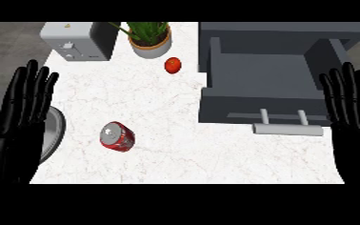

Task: Pick up the can, place it into the drawer and close the drawer

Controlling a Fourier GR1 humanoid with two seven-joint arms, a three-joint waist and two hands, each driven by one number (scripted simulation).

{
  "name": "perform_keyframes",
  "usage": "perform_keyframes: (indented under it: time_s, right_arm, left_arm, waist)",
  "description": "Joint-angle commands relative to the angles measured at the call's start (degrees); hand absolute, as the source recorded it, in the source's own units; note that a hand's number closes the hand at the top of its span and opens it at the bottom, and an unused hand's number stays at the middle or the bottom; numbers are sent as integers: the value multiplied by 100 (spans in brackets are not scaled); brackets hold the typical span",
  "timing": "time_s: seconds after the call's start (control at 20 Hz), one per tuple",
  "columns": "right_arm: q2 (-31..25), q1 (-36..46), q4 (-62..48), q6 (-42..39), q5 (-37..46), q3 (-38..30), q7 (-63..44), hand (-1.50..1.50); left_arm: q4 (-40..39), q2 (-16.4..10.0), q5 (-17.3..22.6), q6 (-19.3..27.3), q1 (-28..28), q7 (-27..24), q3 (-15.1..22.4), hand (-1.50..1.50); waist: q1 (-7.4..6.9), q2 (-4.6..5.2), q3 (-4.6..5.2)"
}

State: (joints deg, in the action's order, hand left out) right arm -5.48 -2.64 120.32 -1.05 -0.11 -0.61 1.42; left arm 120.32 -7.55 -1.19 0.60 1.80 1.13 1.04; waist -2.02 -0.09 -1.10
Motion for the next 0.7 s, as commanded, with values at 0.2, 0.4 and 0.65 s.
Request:
perform_keyframes:
  time_s: [0.2, 0.4, 0.65]
  right_arm:
    - [-7, 184, 22, -41, 17, 65, 66, -150]
    - [46, -215, -379, 260, 50, -139, -963, -150]
    - [-113, -471, 22, 154, -345, -538, -1250, -150]
  left_arm:
    - [353, -484, 2055, -2333, -254, -293, 1164, -150]
    - [-116, -1556, 2350, -3365, 400, 255, 1231, -150]
    - [-186, -2470, 3582, -4330, 672, 190, 269, -150]
  waist:
    - [350, 1, 134]
    - [239, 45, 124]
    - [199, 5, 111]
